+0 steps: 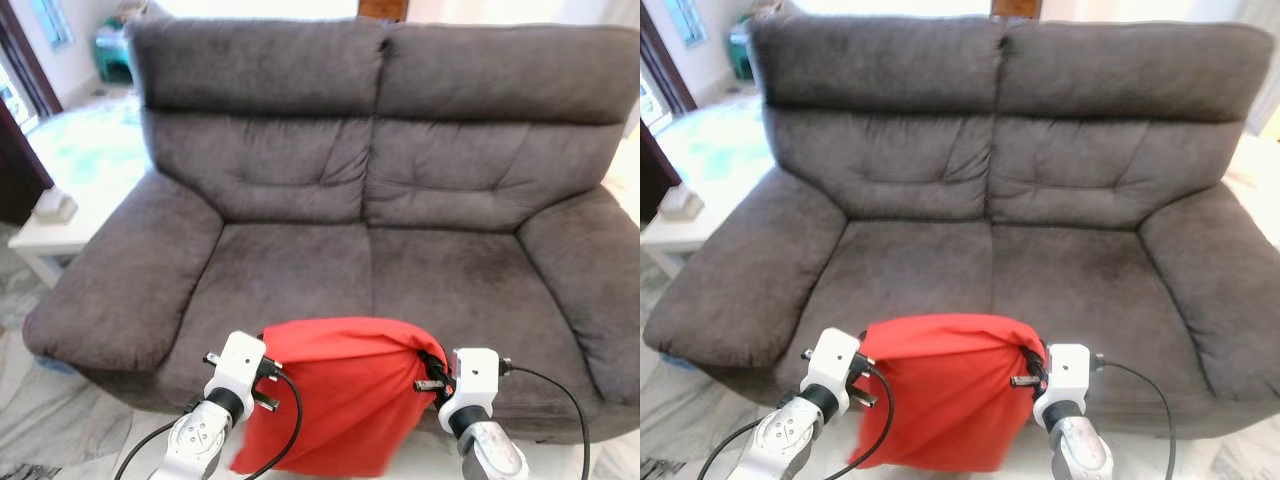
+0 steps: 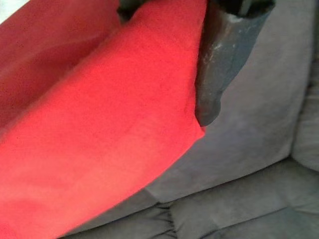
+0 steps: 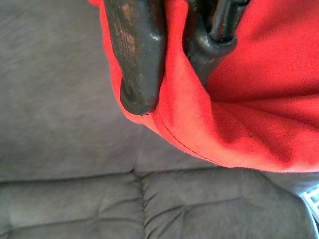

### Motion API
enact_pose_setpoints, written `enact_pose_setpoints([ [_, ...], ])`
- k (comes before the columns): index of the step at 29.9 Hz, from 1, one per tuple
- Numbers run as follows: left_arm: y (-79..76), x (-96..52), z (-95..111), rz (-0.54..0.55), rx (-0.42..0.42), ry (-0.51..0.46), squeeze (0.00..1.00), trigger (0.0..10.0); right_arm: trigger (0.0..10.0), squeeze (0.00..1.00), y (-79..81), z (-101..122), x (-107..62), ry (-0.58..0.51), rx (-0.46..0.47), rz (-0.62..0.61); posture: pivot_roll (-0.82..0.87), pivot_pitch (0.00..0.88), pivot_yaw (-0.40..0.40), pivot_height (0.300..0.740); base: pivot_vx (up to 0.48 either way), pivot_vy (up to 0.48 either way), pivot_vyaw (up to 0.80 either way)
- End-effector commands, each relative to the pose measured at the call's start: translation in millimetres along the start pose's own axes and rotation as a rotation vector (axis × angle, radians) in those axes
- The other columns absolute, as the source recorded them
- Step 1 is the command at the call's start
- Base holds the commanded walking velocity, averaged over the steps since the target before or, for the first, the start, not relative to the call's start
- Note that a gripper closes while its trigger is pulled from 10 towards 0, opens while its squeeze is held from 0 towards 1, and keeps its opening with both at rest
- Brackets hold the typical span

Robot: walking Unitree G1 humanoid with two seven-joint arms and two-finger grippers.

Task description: Move the pillow to the sofa from floor

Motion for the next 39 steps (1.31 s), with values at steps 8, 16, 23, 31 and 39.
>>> enact_pose_setpoints([
  [8,23.9,-3.0,8.9,0.085,-0.005,-0.036,0.0,10.0,10.0,0.0,-30.1,13.9,-6.3,-0.073,0.024,-0.111,0.0,0.103,0.026,0.74,0.0,-0.416,0.0],
  [16,26.3,-3.0,9.4,0.086,0.01,-0.036,0.0,10.0,10.0,0.0,-30.4,15.8,-4.4,-0.084,0.01,-0.118,0.0,0.092,0.027,0.74,0.0,-0.416,0.0],
  [23,26.2,-3.2,9.7,0.082,0.015,-0.037,0.0,10.0,10.0,0.0,-28.8,17.6,-3.3,-0.094,0.013,-0.102,0.0,0.083,0.027,0.74,0.0,-0.414,0.0],
  [31,31.2,-4.2,13.1,0.093,0.005,-0.057,0.0,10.0,10.0,0.0,-28.7,15.4,-3.0,-0.084,0.012,-0.101,0.0,0.073,0.027,0.74,0.0,-0.051,-0.44],
  [39,36.7,-6.9,15.9,0.114,0.0,-0.072,0.0,10.0,10.0,0.0,-22.7,18.5,-1.2,-0.106,0.018,-0.081,0.0,0.074,0.025,0.74,0.0,0.0,-0.08],
])
Point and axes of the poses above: a point about 5 cm out from each wrist's last joint towards the gripper, its own x axis pointing out of the wrist towards the gripper, its own z axis along the axis of the wrist's last joint, y = z × x, the point moved 5 cm from there along x, pointing out of the wrist towards the gripper, and after that the axes turned 7 degrees about x, right-handed, at the moved point
